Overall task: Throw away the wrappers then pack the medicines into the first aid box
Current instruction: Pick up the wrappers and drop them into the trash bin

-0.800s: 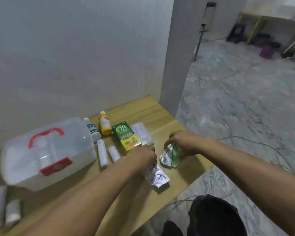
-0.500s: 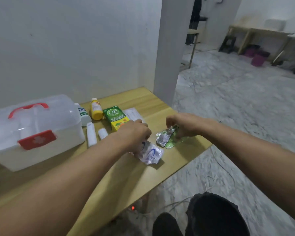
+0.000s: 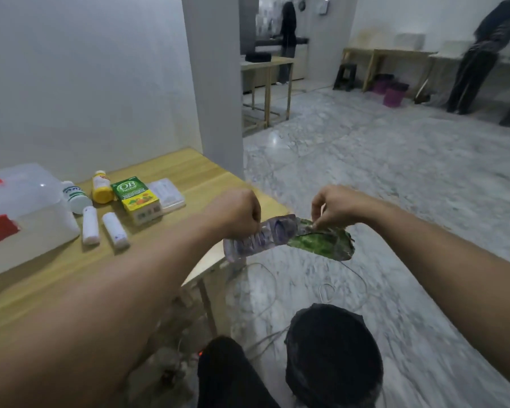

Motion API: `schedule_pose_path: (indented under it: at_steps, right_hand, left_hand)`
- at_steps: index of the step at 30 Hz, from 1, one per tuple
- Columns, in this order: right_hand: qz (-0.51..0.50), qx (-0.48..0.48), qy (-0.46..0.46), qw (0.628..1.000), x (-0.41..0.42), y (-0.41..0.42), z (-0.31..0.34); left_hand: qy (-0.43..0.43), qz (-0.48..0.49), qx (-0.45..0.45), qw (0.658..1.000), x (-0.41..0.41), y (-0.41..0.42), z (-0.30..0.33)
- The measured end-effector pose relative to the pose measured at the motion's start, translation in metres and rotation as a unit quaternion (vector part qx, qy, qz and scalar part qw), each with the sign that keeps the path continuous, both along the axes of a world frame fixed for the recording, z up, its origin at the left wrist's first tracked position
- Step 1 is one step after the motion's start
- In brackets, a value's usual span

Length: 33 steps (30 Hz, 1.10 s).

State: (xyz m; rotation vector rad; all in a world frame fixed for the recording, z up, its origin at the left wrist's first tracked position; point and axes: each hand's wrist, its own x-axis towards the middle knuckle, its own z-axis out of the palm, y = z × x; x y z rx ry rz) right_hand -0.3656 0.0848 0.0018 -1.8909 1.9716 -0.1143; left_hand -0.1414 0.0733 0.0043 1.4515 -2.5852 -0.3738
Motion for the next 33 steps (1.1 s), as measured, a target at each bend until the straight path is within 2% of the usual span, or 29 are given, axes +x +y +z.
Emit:
schedule_pose_path:
  at_steps: [6, 10, 16, 19, 23, 29, 33]
  right_hand:
    - [-0.105, 0.056, -0.012, 0.993, -0.052, 0.027, -0.066]
    - [-0.158, 0.1, 0.002, 0.982, -0.075, 0.039, -0.119]
    - [-0.213, 0.153, 0.03, 0.965, -0.089, 0.057, -0.189]
    - [-0.238, 0.176, 0.025, 0.955, -0.092, 0.067, -0.214]
    - [-0.262, 0.154, 0.005, 0.953, -0.098, 0.073, -0.246]
    - [-0.285, 0.202, -0.038, 0.936, -0.105, 0.07, -0.282]
    - [-0.276, 0.194, -0.063, 0.939, -0.113, 0.062, -0.291]
  left_hand:
    - [-0.049, -0.036, 0.036, 0.997, -0.078, 0.004, -0.067]
    - [-0.1, -0.021, 0.086, 0.991, -0.112, 0.006, -0.118]
    - [-0.061, 0.041, 0.18, 0.981, -0.142, 0.016, -0.18]
    - [-0.071, 0.059, 0.209, 0.974, -0.154, 0.024, -0.208]
    - [-0.087, 0.07, 0.234, 0.966, -0.167, 0.032, -0.247]
    - [-0.083, 0.076, 0.265, 0.958, -0.174, 0.035, -0.273]
    - [-0.082, 0.067, 0.267, 0.958, -0.169, 0.022, -0.274]
